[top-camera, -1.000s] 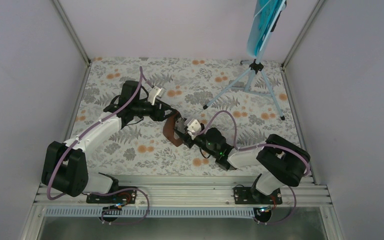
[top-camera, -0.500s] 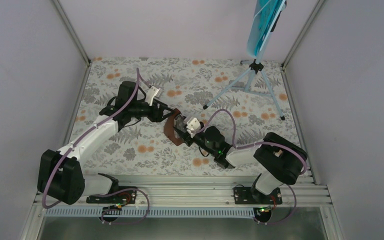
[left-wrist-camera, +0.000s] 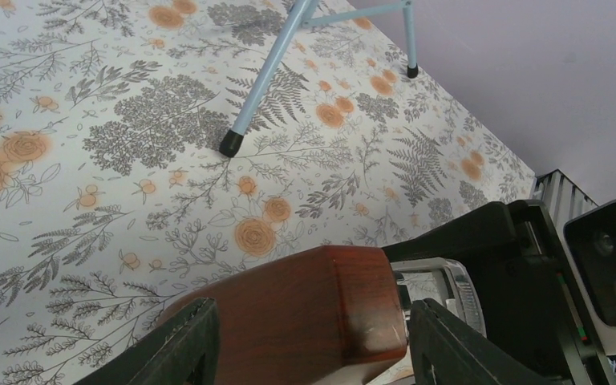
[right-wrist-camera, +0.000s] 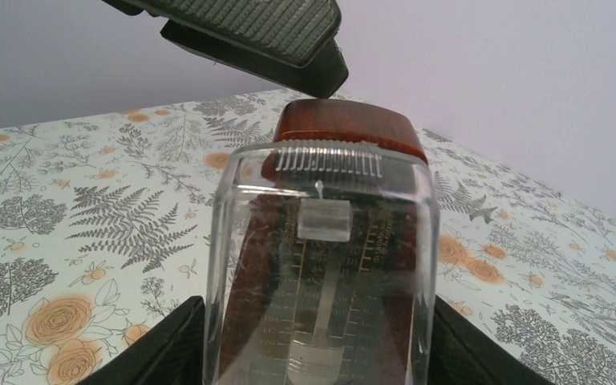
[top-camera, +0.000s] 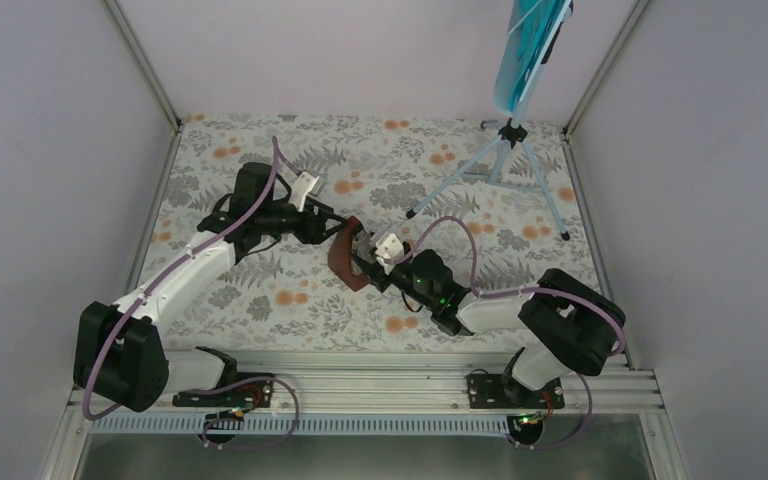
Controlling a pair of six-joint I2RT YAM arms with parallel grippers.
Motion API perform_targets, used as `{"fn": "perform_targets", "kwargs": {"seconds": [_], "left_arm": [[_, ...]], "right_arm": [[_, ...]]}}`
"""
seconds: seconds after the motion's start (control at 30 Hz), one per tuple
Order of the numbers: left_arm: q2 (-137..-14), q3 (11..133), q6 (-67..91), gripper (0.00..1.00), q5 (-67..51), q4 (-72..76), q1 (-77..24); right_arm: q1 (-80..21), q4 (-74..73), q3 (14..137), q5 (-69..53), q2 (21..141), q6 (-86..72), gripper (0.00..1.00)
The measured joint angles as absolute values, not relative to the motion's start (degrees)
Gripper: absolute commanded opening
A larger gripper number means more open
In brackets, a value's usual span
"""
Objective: Pack up the instrument practice props
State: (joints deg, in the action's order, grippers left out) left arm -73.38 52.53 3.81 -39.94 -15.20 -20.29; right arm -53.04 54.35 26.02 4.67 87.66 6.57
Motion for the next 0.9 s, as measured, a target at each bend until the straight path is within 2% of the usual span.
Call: {"fn": "perform_targets", "kwargs": {"seconds": [0.9], "left_arm": [[-73.4,52.5,3.6,0.61,-39.4,-15.3,-20.3]], "right_arm": [[-51.9,54.5,26.0,1.5,87.7,4.9,0.49]]}}
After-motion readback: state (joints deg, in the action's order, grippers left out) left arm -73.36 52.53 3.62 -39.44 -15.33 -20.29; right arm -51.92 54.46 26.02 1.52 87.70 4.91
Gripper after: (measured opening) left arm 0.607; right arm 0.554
